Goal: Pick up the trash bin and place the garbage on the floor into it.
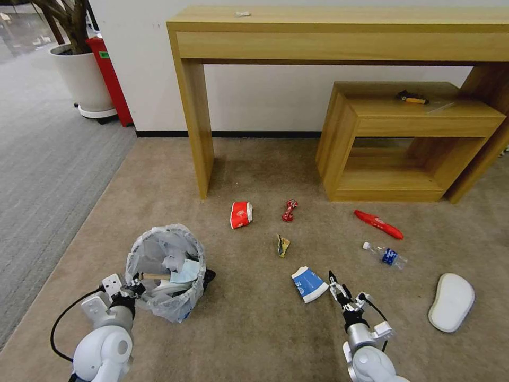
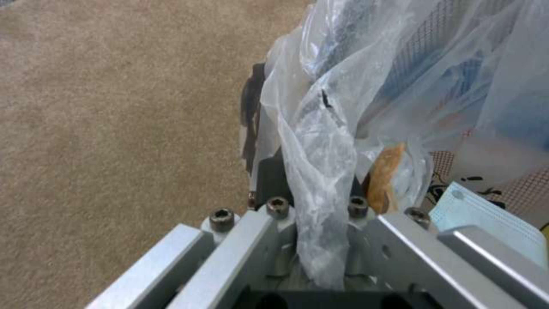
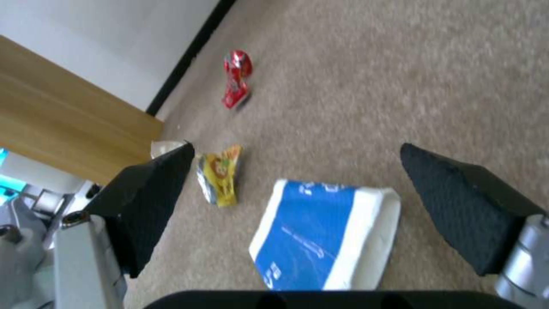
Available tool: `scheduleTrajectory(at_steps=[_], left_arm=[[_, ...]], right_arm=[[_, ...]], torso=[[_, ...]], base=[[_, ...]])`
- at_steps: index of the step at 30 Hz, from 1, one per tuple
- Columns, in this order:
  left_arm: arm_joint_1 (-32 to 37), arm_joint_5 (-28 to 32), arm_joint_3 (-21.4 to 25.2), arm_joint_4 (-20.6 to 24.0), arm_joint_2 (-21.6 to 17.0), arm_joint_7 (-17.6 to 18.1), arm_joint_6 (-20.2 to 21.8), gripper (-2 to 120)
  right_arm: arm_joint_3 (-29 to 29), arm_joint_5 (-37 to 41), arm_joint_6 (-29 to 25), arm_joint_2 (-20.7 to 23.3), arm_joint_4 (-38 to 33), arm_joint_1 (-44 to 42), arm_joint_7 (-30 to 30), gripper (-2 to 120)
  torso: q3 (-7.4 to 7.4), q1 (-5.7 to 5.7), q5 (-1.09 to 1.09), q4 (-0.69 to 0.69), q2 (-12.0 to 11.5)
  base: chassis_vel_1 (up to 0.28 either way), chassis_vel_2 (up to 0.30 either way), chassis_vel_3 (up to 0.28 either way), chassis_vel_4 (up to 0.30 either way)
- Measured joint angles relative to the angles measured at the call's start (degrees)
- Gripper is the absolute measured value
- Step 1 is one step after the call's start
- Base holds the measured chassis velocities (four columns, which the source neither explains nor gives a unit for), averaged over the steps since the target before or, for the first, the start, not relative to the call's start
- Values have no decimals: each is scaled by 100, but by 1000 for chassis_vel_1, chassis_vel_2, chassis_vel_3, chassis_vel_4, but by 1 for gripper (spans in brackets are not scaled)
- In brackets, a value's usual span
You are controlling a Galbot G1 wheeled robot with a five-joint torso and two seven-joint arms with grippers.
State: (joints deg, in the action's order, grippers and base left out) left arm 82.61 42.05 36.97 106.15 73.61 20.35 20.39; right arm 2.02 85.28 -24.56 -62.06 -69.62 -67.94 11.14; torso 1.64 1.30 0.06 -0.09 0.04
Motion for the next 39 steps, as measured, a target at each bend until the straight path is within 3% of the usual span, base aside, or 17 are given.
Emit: scheduleTrajectory(at_steps=[17, 23, 39], left_arm=[[-112, -74, -195, -130, 88, 38, -46, 0], [-118, 11, -327, 53, 78, 105, -37, 0], [55, 92, -332, 337, 73, 123, 51, 0]], right_arm=[[17, -31, 230, -311, 502, 59, 281, 93], [-108, -74, 265, -481, 753, 219, 342, 93], [-325, -161, 274, -907, 1293, 681, 419, 92]], torso=[[1, -1, -2, -1, 0], [4, 2, -14, -8, -3], [3, 3, -9, -4, -4]], base=[[0, 0, 0, 0], [0, 0, 0, 0], [0, 0, 0, 0]])
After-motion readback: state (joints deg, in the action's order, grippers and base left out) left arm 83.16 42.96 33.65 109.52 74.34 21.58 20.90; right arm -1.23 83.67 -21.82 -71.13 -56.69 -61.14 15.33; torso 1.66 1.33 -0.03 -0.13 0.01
